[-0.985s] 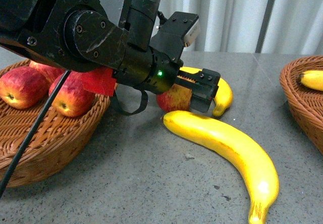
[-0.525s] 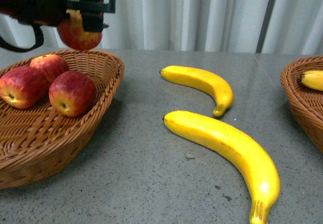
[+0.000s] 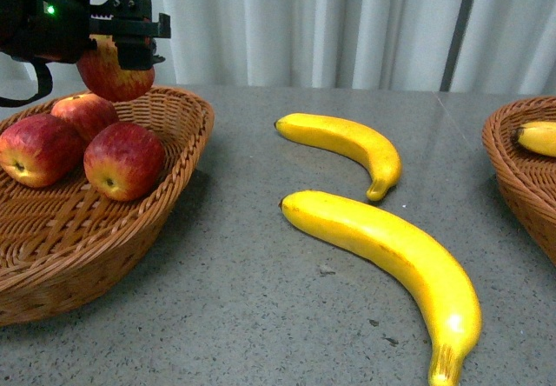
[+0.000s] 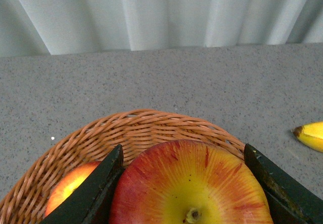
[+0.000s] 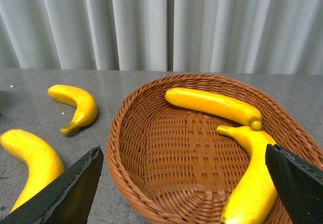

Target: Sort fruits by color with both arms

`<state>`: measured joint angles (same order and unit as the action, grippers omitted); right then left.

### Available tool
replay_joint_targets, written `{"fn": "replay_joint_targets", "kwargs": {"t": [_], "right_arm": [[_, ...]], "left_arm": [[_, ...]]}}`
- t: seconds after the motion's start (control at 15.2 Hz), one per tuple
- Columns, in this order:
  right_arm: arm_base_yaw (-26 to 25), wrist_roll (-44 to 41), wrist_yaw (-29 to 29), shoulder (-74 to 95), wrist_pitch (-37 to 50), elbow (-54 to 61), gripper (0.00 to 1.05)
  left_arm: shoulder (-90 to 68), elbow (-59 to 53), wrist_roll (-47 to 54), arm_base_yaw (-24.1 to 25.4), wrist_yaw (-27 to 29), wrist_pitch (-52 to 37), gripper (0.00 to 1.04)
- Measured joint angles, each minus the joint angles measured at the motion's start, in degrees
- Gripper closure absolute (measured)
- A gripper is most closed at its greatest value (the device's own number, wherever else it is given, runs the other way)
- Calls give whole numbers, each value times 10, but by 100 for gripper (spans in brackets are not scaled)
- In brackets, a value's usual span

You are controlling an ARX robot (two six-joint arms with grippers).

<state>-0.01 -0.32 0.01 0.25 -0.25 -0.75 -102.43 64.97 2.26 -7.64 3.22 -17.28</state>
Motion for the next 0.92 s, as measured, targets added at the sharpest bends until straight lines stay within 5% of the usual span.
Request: {"fn": "replay_joint_targets", "kwargs": {"t": [0.66, 0.85, 0.92], "right_arm": [[0, 0, 0, 0, 0, 0, 7], [0, 0, 0, 0, 0, 0, 7], [0, 0, 0, 0, 0, 0, 7]], "left_arm": [[-19, 1, -3, 14, -8, 3, 42], [-31, 1, -5, 10, -16, -7, 8], [-19, 0, -3, 5, -18, -19, 7]]}}
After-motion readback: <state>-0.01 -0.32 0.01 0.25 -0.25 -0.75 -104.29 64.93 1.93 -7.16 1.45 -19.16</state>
